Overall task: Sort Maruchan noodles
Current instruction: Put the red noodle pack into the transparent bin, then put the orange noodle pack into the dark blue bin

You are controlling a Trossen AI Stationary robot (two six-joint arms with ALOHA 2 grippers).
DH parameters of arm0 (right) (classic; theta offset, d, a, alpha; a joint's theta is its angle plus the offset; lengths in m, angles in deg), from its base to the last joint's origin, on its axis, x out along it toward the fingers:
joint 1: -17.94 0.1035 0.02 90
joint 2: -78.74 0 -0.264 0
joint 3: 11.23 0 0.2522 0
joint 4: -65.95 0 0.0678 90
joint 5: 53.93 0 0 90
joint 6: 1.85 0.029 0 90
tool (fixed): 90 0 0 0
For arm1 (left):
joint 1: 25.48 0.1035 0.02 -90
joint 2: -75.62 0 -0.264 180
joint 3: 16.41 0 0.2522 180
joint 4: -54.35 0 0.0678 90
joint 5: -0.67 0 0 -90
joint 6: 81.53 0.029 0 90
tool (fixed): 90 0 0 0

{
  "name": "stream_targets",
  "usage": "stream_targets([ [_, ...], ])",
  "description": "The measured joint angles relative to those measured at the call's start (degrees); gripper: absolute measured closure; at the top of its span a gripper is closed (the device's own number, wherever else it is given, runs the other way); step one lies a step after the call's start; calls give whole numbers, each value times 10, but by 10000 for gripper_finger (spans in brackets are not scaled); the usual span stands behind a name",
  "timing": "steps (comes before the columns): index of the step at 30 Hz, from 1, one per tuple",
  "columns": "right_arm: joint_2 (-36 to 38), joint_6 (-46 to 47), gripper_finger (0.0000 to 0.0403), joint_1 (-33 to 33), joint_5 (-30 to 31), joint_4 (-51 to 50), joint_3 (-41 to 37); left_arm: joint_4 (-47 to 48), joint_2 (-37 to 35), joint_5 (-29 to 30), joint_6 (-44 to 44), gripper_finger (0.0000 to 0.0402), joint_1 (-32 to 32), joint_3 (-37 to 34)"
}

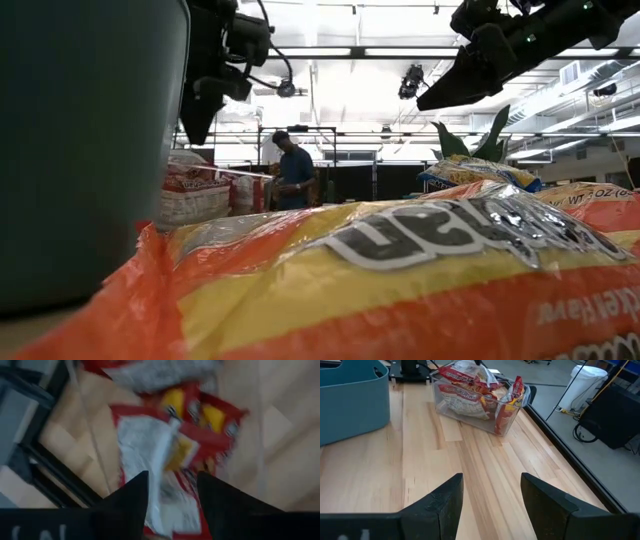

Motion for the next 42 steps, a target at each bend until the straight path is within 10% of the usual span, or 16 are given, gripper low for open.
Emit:
stream_targets([
  [19,0,-2,199,0,-4,13,0,-39,2,-78,31,237,-8,-157],
  [30,0,-12,199,-4,-4,22,0,87,2,-45,23,237,-31,5],
  [42,-30,53,199,20,-117,2,12,-166,1,-56,148,237,-226,-17],
])
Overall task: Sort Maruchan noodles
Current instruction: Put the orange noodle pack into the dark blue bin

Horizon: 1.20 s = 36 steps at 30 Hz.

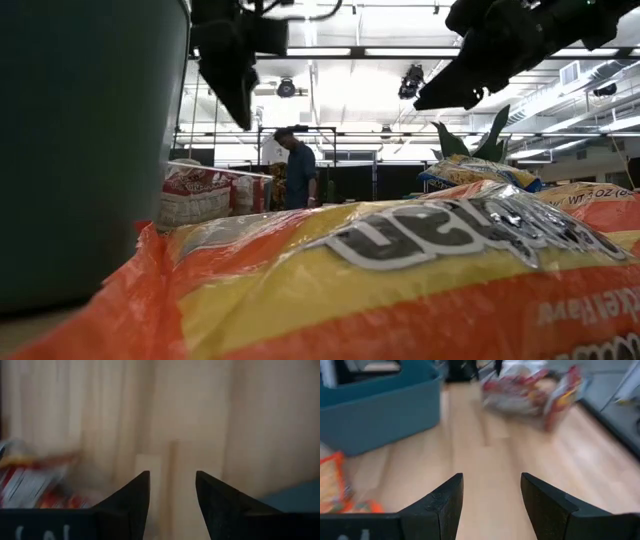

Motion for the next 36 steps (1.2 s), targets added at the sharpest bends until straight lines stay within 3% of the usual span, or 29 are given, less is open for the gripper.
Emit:
stream_targets([
  [7,-94,32,199,101,43,-46,62,-79,-30,23,-76,237,-98,-56],
  [13,-173,33,199,163,38,-126,146,-140,-85,92,-174,237,-173,-97],
  [22,-284,61,193,239,21,-271,261,-160,-113,110,-349,237,-288,-99],
  [32,-406,71,113,271,-13,-420,402,-146,-112,113,-508,237,-360,-100],
  [36,-461,67,81,277,-19,-474,455,-130,-112,196,-514,237,-401,-100],
])
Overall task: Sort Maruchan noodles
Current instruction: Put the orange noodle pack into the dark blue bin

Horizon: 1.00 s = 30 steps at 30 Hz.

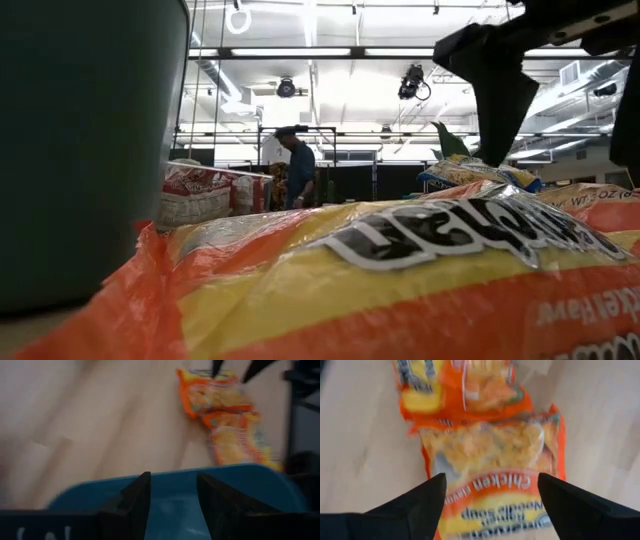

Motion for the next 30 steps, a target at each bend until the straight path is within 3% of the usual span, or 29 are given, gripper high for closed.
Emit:
stream_targets([
  [4,-40,-12,57,-2,1,-44,41,27,0,88,-7,237,-31,0],
  [11,-80,-52,63,-19,0,-48,49,28,0,93,-28,237,-53,0],
  [30,-64,-102,220,-32,28,-51,44,28,0,93,-29,237,-65,0],
])
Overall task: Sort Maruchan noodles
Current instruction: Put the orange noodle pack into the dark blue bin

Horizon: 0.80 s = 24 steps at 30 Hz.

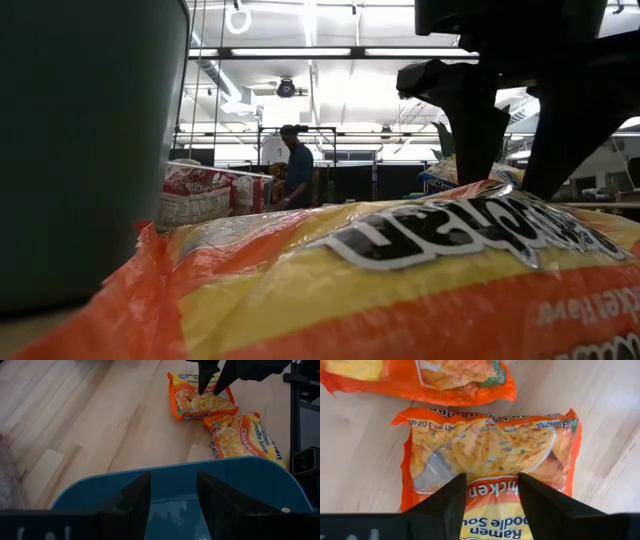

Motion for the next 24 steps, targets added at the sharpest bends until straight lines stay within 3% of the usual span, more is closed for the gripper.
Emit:
stream_targets([
  [7,0,-18,276,-11,0,0,0,-1,0,0,0,237,0,0],
  [16,1,-27,389,-25,-18,0,0,-1,0,0,-1,237,1,0],
  [24,1,-31,396,-26,-17,-3,0,0,0,-1,0,237,1,0],
])
